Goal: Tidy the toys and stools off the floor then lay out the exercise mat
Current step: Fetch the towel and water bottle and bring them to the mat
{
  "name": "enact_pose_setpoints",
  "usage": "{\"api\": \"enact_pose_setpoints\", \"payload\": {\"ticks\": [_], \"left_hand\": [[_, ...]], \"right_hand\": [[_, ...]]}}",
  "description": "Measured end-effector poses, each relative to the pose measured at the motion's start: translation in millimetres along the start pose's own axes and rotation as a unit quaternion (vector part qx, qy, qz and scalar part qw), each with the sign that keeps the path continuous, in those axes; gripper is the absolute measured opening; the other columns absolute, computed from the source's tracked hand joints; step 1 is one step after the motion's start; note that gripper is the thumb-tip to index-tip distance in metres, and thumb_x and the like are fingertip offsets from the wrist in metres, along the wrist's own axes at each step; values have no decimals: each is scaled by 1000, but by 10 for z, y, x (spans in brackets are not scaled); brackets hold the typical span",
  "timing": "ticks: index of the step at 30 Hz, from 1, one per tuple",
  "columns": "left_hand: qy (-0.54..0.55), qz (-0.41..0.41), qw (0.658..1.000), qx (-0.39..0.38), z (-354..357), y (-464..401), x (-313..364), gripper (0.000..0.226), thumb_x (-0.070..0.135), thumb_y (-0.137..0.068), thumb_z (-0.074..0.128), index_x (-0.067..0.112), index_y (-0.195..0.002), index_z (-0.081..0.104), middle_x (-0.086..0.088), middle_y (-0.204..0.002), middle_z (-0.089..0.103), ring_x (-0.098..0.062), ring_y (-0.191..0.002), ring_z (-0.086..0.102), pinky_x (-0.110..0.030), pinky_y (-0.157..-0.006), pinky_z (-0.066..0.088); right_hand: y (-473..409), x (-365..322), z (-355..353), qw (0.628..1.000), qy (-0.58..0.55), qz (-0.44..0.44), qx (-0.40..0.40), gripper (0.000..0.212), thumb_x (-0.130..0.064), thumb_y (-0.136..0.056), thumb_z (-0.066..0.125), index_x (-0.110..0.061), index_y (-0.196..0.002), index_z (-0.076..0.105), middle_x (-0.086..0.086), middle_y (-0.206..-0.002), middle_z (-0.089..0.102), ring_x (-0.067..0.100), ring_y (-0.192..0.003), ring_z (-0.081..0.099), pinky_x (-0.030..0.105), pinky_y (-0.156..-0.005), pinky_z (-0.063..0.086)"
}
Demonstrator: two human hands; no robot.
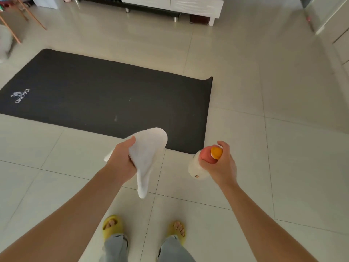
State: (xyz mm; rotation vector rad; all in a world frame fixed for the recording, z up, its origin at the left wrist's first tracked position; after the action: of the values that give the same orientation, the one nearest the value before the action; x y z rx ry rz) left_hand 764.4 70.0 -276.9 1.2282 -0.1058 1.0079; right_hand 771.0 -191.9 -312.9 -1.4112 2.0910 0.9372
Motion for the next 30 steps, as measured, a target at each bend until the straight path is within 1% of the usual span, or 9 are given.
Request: {"api": "enact_pose_setpoints", "payload": {"ticks": [2,4,7,10,14,19,23,25,30], "left_hand": [[0,-1,1000,-4,-52,-356,-102,40,25,-98,37,12,-135,46,-7,-118,64,-20,-95,66,-34,-65,51],[-20,3,1000,-23,-149,-889,-290,31,22,-98,38,13,-121,58,-2,-97,72,-16,-80,71,-29,-62,52],[-60,2,996,-64,-317,-1588,-618,29,21,-99,34,16,-102,63,3,-82,75,-14,-75,72,-27,-63,53],[-89,1,990,-105,-534,-2277,-971,31,22,-100,32,15,-103,62,2,-83,75,-12,-74,72,-26,-63,56],[-89,4,989,-122,-793,-3047,-1355,27,21,-99,36,14,-104,62,1,-85,75,-13,-74,72,-28,-64,53],[-95,25,985,-140,-1030,-3721,-1703,25,21,-99,39,13,-114,58,-2,-96,68,-17,-84,65,-31,-66,48],[-120,38,976,-177,-1090,-3956,-1845,28,22,-99,38,12,-116,58,-3,-99,67,-18,-87,64,-32,-69,48],[-133,47,975,-174,-1088,-4001,-1836,33,23,-98,40,11,-126,55,-4,-104,66,-19,-89,63,-33,-69,49],[-136,59,974,-172,-1097,-3935,-1749,37,24,-97,44,11,-131,52,-4,-108,65,-17,-88,63,-32,-65,48]], "right_hand": [[-168,151,212,1000,-4,14,14,79,-32,-69,79,-30,-133,32,-5,-122,52,13,-99,46,34,-83,45],[-400,466,592,999,-7,31,38,81,-32,-69,79,-30,-134,32,-8,-120,51,13,-99,46,36,-85,47],[-681,960,1130,997,-20,58,55,81,-32,-69,79,-33,-134,30,-12,-115,46,14,-100,46,37,-86,48],[-979,1485,1694,995,-21,68,75,81,-32,-70,78,-33,-134,29,-12,-111,44,15,-98,45,39,-88,48],[-1371,2033,2270,995,-9,59,74,79,-33,-71,77,-34,-134,29,-9,-107,47,17,-97,48,40,-89,50],[-1771,2535,2781,995,11,36,88,78,-30,-69,77,-34,-132,30,-5,-106,48,22,-99,50,42,-88,49],[-1936,2682,2920,996,27,9,89,81,-30,-69,78,-34,-133,28,-4,-107,46,21,-100,49,41,-87,50],[-1959,2674,2930,995,35,3,93,82,-27,-69,78,-33,-133,28,-4,-106,46,21,-98,49,40,-85,51],[-1930,2708,2972,992,-8,40,121,82,-22,-70,77,-30,-135,27,-2,-107,44,21,-96,48,34,-75,48]]}}
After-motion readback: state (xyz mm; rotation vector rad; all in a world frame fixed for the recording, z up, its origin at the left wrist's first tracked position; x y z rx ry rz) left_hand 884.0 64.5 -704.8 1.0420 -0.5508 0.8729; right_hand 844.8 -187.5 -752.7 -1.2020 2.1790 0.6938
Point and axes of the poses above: each hand's wrist, its own y-axis away from the middle knuckle, its own z-axis out of the palm, x = y × z, the point moved 2 cm from there along -y, towards the middle knuckle
